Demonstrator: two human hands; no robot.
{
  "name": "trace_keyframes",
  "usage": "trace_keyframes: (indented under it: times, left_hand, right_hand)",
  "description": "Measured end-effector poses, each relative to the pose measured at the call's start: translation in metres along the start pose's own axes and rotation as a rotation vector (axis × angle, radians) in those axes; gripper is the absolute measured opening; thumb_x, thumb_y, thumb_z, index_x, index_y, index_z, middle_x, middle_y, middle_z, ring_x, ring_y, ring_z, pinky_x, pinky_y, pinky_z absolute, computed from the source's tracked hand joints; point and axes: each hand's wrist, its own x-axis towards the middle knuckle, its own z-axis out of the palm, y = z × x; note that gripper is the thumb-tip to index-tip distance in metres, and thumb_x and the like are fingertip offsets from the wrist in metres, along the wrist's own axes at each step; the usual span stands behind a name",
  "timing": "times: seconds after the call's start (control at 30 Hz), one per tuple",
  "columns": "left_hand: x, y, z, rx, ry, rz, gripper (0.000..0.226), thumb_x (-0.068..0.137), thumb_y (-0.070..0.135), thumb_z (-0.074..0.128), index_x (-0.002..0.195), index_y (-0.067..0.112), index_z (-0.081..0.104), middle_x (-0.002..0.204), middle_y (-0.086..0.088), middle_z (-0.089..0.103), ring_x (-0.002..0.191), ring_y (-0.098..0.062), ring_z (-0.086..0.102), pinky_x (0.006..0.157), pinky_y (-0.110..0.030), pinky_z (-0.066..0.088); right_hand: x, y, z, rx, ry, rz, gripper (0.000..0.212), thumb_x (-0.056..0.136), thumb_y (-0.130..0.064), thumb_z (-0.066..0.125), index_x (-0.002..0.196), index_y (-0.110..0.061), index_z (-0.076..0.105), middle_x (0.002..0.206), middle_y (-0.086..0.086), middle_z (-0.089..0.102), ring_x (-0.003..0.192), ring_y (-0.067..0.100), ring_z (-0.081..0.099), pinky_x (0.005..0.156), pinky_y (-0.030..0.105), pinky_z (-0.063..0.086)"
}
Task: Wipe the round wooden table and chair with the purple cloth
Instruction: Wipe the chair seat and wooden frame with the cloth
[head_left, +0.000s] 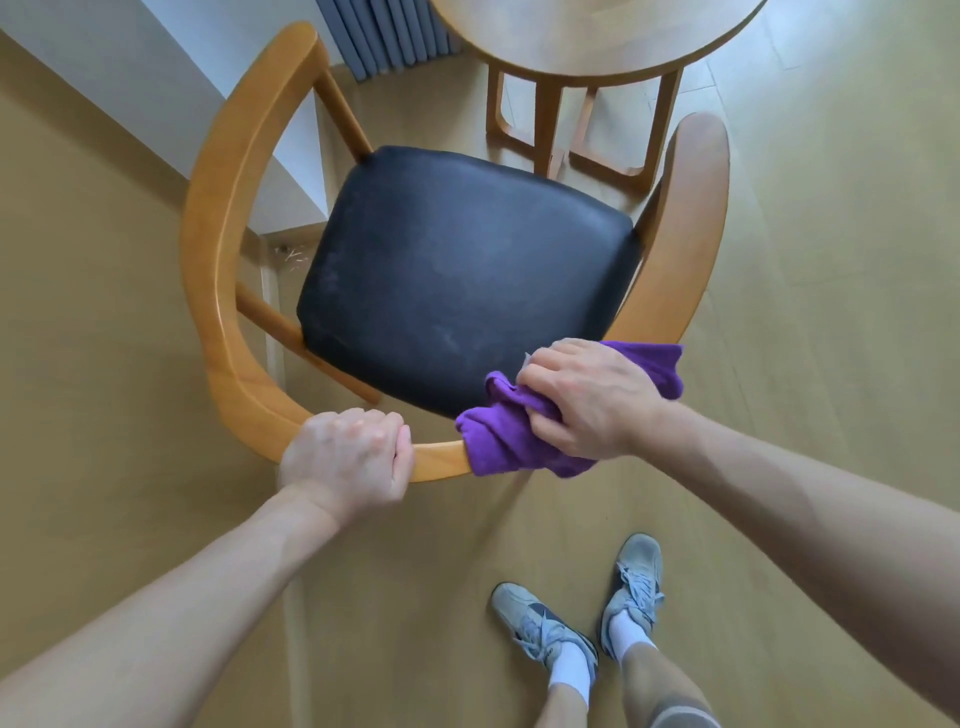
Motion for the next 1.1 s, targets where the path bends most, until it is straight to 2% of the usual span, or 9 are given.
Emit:
trace_keyframes:
  times: [0.23,0.37,0.57,0.63,0.7,0.8,0.87,1.0,1.1]
  left_hand:
    - [-0.001,0.001,-0.001,0.016,-0.014,-0.014,0.051,0.097,0.039,0.030,0.063,0.018,0.062,0.057,0.001,0.059,0.046,-0.017,0.055,0.047,-0.019,0.034]
    - [-0.001,0.001,-0.005,0.054,-0.076,-0.005,0.039,0.094,0.036,0.044,0.070,0.015,0.067,0.062,-0.002,0.062,0.053,-0.021,0.059,0.050,-0.024,0.041]
    - [-0.001,0.002,-0.004,0.052,-0.093,-0.001,0.044,0.103,0.039,0.033,0.087,0.018,0.068,0.084,-0.001,0.071,0.074,-0.025,0.067,0.063,-0.031,0.050]
    - [-0.001,0.000,-0.003,0.028,-0.084,-0.001,0.048,0.103,0.043,0.027,0.086,0.021,0.066,0.080,0.002,0.069,0.068,-0.020,0.065,0.062,-0.029,0.054]
    - [-0.001,0.000,-0.001,0.008,-0.065,-0.004,0.051,0.102,0.043,0.025,0.081,0.021,0.066,0.076,0.002,0.068,0.064,-0.018,0.064,0.058,-0.028,0.053]
    - [-0.001,0.000,0.001,0.020,-0.052,0.011,0.051,0.101,0.042,0.027,0.078,0.020,0.067,0.071,0.002,0.066,0.059,-0.018,0.062,0.053,-0.025,0.049]
    - [-0.001,0.001,0.001,0.037,-0.038,0.015,0.047,0.099,0.041,0.032,0.075,0.019,0.066,0.067,0.001,0.064,0.056,-0.019,0.060,0.051,-0.025,0.045]
    - [0.000,0.001,-0.002,0.058,-0.057,0.009,0.044,0.097,0.037,0.035,0.076,0.016,0.068,0.071,-0.004,0.068,0.061,-0.026,0.064,0.055,-0.029,0.046]
    - [0.001,0.003,-0.001,0.043,-0.065,0.008,0.043,0.096,0.034,0.037,0.074,0.014,0.068,0.070,-0.006,0.069,0.061,-0.029,0.065,0.055,-0.031,0.046]
  right_hand:
    - [-0.003,-0.054,0.031,0.234,0.579,0.599,0.017,0.079,-0.028,0.063,0.088,-0.015,0.069,0.094,0.001,0.067,0.097,0.026,0.058,0.109,0.038,0.038]
    - [0.020,-0.110,0.038,0.262,0.470,0.663,0.023,0.085,-0.034,0.053,0.087,-0.018,0.070,0.092,-0.002,0.069,0.095,0.022,0.061,0.116,0.039,0.031]
    - [0.007,-0.046,0.010,0.060,-0.038,0.056,0.050,0.096,-0.050,0.026,0.101,-0.018,0.064,0.090,-0.001,0.063,0.083,0.026,0.062,0.085,0.037,0.045]
    - [0.005,-0.013,0.002,0.002,-0.024,0.037,0.049,0.096,-0.050,0.030,0.098,-0.016,0.066,0.088,0.001,0.064,0.082,0.028,0.062,0.086,0.037,0.046]
    - [-0.002,-0.003,0.007,-0.002,0.136,0.152,0.040,0.094,-0.043,0.042,0.093,-0.013,0.069,0.086,0.004,0.067,0.085,0.031,0.063,0.094,0.038,0.046]
    - [-0.006,-0.037,0.022,0.113,0.413,0.438,0.021,0.087,-0.028,0.060,0.090,-0.010,0.070,0.092,0.008,0.069,0.096,0.034,0.063,0.102,0.043,0.045]
    - [0.001,-0.072,0.031,0.209,0.492,0.571,0.019,0.084,-0.026,0.062,0.092,-0.010,0.070,0.096,0.007,0.069,0.099,0.032,0.060,0.109,0.046,0.041]
    - [0.022,-0.115,0.034,0.246,0.382,0.568,0.028,0.090,-0.033,0.049,0.091,-0.015,0.071,0.094,0.002,0.071,0.092,0.026,0.063,0.113,0.041,0.036]
    - [0.015,-0.085,0.020,0.169,0.100,0.254,0.044,0.097,-0.044,0.030,0.100,-0.018,0.065,0.095,-0.001,0.067,0.087,0.025,0.062,0.089,0.036,0.046]
